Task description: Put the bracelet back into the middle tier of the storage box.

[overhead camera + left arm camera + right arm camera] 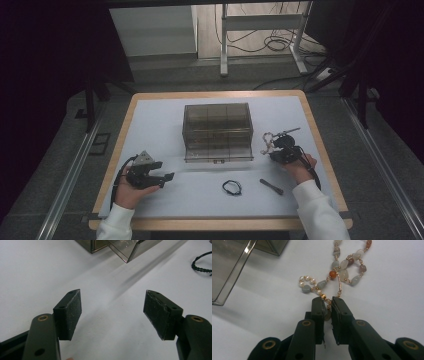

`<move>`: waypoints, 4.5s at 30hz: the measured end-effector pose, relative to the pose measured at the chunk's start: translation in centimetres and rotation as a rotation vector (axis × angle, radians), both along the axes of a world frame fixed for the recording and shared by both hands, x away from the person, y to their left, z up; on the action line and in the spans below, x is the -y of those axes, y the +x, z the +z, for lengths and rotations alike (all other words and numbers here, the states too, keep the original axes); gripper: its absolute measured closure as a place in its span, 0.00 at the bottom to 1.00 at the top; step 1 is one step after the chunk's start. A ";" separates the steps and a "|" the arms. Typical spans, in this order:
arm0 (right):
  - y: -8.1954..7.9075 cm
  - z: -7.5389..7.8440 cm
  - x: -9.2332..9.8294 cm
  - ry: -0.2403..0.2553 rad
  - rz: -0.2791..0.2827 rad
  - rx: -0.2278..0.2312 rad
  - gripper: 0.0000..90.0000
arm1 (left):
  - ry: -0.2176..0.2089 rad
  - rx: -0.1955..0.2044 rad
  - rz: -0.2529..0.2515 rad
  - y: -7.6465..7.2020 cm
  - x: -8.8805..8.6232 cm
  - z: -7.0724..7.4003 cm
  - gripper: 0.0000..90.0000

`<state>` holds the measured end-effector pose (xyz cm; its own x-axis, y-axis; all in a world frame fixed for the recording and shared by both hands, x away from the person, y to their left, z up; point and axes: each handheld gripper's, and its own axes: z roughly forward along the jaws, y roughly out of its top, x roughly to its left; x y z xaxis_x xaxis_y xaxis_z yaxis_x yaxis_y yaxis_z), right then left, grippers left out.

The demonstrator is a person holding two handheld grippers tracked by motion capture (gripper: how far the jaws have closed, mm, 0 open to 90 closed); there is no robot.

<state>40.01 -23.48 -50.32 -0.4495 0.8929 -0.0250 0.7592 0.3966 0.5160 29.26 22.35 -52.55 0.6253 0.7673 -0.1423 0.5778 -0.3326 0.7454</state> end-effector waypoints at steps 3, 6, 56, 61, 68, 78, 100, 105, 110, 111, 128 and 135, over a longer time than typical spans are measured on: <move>0.0 0.0 0.0 -0.002 -0.005 0.003 0.90 | -0.001 -0.002 0.002 0.0 0.1 0.0 0.34; 0.0 0.0 0.0 -0.002 -0.005 0.001 0.91 | -0.002 -0.003 0.001 0.0 0.1 0.0 0.34; -0.3 7.3 1.3 0.216 -0.018 0.159 0.95 | -0.020 -0.003 0.007 0.1 -0.1 0.0 0.34; -0.3 8.6 1.4 0.238 -0.014 0.200 0.95 | -0.023 -0.005 0.011 0.1 -0.1 0.0 0.34; -0.6 10.1 1.4 0.271 -0.016 0.252 0.95 | -0.026 -0.003 0.009 0.1 -0.2 0.0 0.34; -1.0 12.6 1.5 0.316 -0.019 0.333 0.95 | -0.028 -0.004 0.009 0.1 -0.2 0.0 0.34; -1.4 15.1 1.3 0.351 -0.013 0.406 0.95 | -0.033 -0.003 0.011 0.1 -0.2 0.0 0.34; -1.5 15.8 1.1 0.359 -0.012 0.427 0.95 | -0.028 -0.004 0.007 0.2 -0.2 0.0 0.34; -1.8 16.6 0.9 0.372 -0.009 0.454 0.95 | -0.029 -0.005 0.008 0.2 -0.3 0.0 0.34; -1.8 16.7 0.9 0.374 -0.008 0.456 0.95 | -0.029 -0.005 0.007 0.2 -0.3 0.0 0.34; -2.5 17.6 0.4 0.399 0.003 0.500 0.95 | -0.031 -0.004 0.010 0.2 -0.2 0.0 0.34; -2.9 18.3 -0.2 0.416 0.015 0.527 0.95 | -0.032 -0.007 0.012 0.1 -0.2 0.0 0.34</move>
<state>37.14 -23.32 -31.98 -0.4836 0.8695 0.1006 0.3600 0.0928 0.9283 29.40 22.60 -52.58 0.6151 0.7697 -0.1712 0.5867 -0.3017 0.7515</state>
